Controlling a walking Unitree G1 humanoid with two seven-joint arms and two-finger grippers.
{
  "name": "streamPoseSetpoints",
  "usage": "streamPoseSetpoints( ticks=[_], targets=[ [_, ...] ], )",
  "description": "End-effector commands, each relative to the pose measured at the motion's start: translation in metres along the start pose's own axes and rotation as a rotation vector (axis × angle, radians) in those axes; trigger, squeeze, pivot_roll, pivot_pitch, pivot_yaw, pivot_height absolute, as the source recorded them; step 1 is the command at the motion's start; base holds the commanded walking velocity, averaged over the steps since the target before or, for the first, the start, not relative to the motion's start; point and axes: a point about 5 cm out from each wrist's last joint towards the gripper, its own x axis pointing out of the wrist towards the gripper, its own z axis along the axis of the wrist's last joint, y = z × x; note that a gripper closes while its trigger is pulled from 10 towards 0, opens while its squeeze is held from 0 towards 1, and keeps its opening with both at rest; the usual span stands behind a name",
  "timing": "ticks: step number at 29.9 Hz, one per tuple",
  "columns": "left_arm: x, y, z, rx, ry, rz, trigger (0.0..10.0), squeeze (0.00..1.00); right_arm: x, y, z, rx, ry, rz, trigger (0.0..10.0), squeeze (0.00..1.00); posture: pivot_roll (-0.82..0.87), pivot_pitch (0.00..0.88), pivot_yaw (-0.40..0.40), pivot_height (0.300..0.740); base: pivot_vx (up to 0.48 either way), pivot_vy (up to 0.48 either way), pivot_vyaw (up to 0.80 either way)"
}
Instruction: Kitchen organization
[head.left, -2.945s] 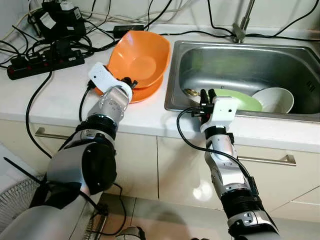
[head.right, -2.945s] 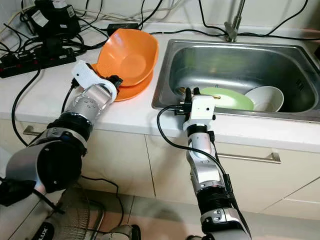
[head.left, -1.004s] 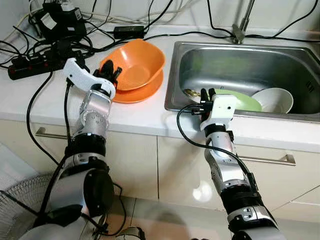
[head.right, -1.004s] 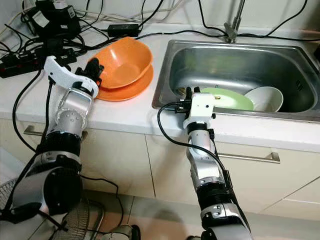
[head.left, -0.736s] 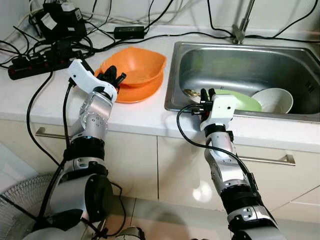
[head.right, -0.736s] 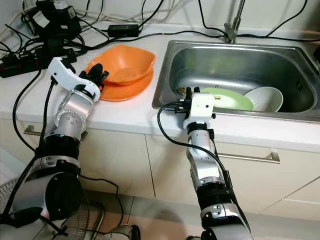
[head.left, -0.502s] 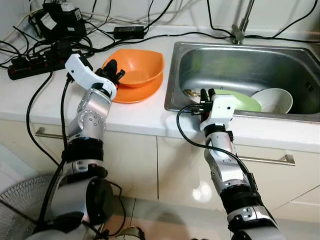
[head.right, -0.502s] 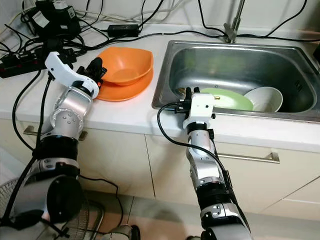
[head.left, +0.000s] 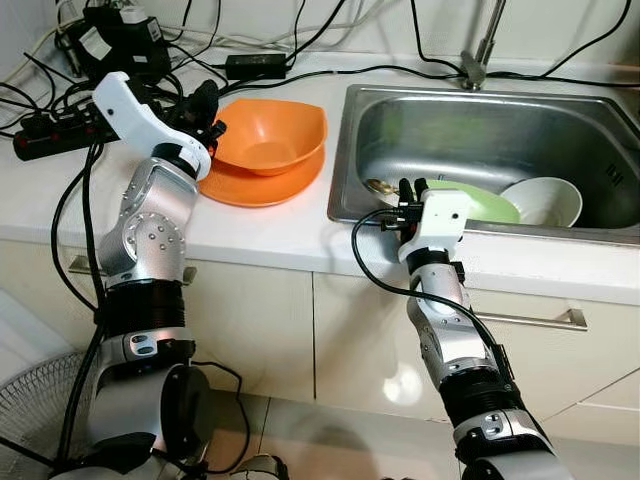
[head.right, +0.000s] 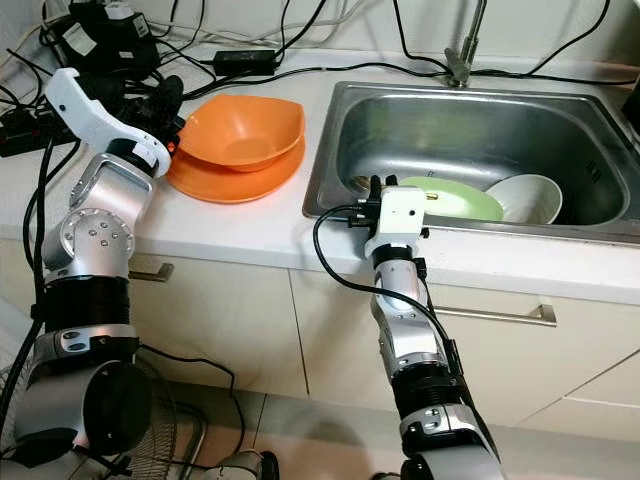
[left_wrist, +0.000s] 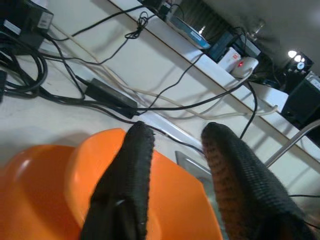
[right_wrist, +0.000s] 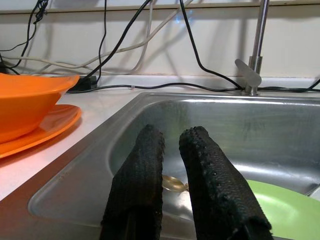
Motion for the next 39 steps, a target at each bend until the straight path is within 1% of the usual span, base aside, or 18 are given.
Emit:
streamPoseSetpoints(
  ticks=[1,3,10,12,16,19,20,23,25,26,28,29,31,32,39],
  targets=[
    [-0.001,0.007,-0.001,0.018,0.012,0.028,10.0,1.00,0.000,0.002,-0.004,0.005,0.026,0.003,10.0,0.00,0.12,0.031,0.056,0.740,0.000,0.000,0.00],
    [-0.002,0.009,-0.002,0.018,0.019,0.037,10.0,1.00,0.000,0.002,-0.004,0.005,0.026,0.002,10.0,0.00,0.12,0.033,0.059,0.740,0.000,0.000,0.00],
    [0.002,0.008,-0.007,0.054,0.052,0.056,10.0,1.00,-0.001,0.000,-0.005,0.000,0.026,-0.002,10.0,0.00,0.11,0.033,0.058,0.740,0.000,0.000,0.00],
    [0.006,0.008,-0.005,0.078,0.055,0.075,10.0,1.00,-0.001,0.000,-0.005,-0.001,0.026,-0.003,10.0,0.00,0.12,0.033,0.057,0.740,0.000,0.000,0.00],
    [0.010,0.010,-0.003,0.093,0.047,0.098,10.0,1.00,-0.001,0.000,-0.005,-0.001,0.026,-0.002,10.0,0.00,0.12,0.033,0.057,0.740,0.000,0.000,0.00],
    [0.015,0.015,-0.004,0.116,0.057,0.148,10.0,1.00,-0.001,0.000,-0.006,-0.001,0.028,0.001,10.0,0.00,0.12,0.032,0.058,0.740,0.000,0.000,0.00],
    [0.016,0.016,-0.005,0.119,0.067,0.163,10.0,0.00,-0.001,0.000,-0.006,-0.001,0.028,0.002,10.0,0.00,0.11,0.033,0.060,0.740,0.000,0.000,0.00],
    [0.019,0.019,-0.007,0.133,0.091,0.200,10.0,0.00,-0.002,0.000,-0.006,-0.002,0.028,0.003,10.0,0.00,0.11,0.035,0.061,0.740,0.000,0.000,0.00],
    [0.022,0.024,-0.011,0.142,0.140,0.259,10.0,0.00,-0.002,-0.001,-0.006,-0.005,0.028,0.001,10.0,0.00,0.10,0.040,0.060,0.740,0.000,0.000,0.00],
    [0.022,0.024,-0.011,0.142,0.140,0.259,10.0,0.00,-0.002,-0.001,-0.006,-0.005,0.028,0.001,10.0,0.00,0.10,0.040,0.060,0.740,0.000,0.000,0.00],
    [0.023,0.027,-0.015,0.157,0.180,0.291,10.0,0.00,-0.003,-0.002,-0.006,-0.006,0.029,0.000,10.0,0.00,0.10,0.042,0.060,0.740,0.000,0.000,0.00],
    [0.023,0.028,-0.018,0.158,0.197,0.299,10.0,0.00,-0.003,-0.002,-0.006,-0.007,0.030,-0.001,10.0,0.00,0.10,0.044,0.059,0.740,0.000,0.000,0.00],
    [0.023,0.028,-0.018,0.158,0.197,0.299,10.0,0.00,-0.003,-0.002,-0.006,-0.007,0.030,-0.001,10.0,0.00,0.10,0.044,0.059,0.740,0.000,0.000,0.00],
    [0.025,0.028,-0.023,0.155,0.223,0.316,10.0,0.00,-0.004,-0.002,-0.007,-0.008,0.031,0.001,10.0,0.00,0.10,0.047,0.061,0.740,0.000,0.000,0.00],
    [0.029,0.024,-0.029,0.142,0.250,0.325,10.0,0.00,-0.007,-0.004,-0.007,-0.011,0.030,-0.002,10.0,0.00,0.09,0.054,0.061,0.740,0.000,0.000,0.00]
  ],
)
